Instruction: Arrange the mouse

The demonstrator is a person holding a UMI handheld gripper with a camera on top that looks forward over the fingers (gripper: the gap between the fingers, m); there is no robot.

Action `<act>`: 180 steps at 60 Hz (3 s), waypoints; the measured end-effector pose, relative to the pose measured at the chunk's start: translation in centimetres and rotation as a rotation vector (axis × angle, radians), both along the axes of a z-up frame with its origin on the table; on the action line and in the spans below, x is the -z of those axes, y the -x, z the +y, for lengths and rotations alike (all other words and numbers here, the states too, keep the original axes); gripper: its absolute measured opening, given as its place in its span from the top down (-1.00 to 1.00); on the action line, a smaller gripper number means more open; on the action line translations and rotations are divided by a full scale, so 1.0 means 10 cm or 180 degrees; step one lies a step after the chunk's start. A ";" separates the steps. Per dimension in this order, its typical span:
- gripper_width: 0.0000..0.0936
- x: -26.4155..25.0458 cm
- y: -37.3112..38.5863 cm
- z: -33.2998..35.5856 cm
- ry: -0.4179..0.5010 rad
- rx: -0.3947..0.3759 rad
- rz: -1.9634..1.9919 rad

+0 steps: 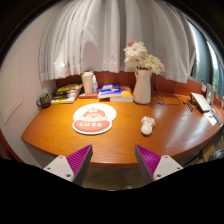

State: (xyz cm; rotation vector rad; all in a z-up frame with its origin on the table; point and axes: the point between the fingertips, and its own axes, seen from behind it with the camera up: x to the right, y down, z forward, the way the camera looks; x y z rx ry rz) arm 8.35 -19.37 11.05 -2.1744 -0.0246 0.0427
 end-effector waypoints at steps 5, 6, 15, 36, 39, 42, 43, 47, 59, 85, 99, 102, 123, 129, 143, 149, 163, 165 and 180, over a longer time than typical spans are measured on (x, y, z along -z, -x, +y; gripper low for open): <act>-0.83 0.56 -0.68 0.04 0.0113 0.0123 -0.0071; -0.83 0.59 -0.77 0.06 0.0131 0.0146 -0.0074; -0.81 0.79 -1.32 0.39 0.0253 0.0328 -0.0060; -0.81 1.19 -1.68 1.50 0.0463 0.0250 0.0004; -0.80 1.21 -1.65 1.60 0.0509 0.0207 0.0041; -0.81 1.20 -1.62 1.69 0.0520 0.0160 0.0048; -0.81 1.21 -1.60 1.73 0.0522 0.0132 0.0043; -0.80 1.21 -1.52 1.80 0.0557 0.0016 0.0031; -0.66 1.25 -1.46 1.92 0.0628 -0.0109 -0.0067; 0.11 1.26 -1.54 1.97 0.0716 -0.0077 -0.0095; 0.16 0.84 -1.45 2.14 0.0691 0.0206 -0.0119; 0.16 0.54 -1.32 2.26 0.0517 0.0238 -0.0121; 0.15 -0.33 0.24 3.01 -0.0002 0.0113 -0.0023; 0.15 0.17 0.51 3.11 0.0239 0.0061 -0.0095; 0.16 1.22 0.64 2.91 0.0789 0.0050 -0.0128; 0.11 1.23 0.63 2.88 0.0743 0.0024 -0.0144; -0.70 1.15 0.50 2.85 0.0779 0.0126 -0.0179; -0.77 1.04 0.47 2.83 0.0718 0.0145 -0.0193; -0.83 -0.11 0.48 2.17 0.0285 0.0063 0.0021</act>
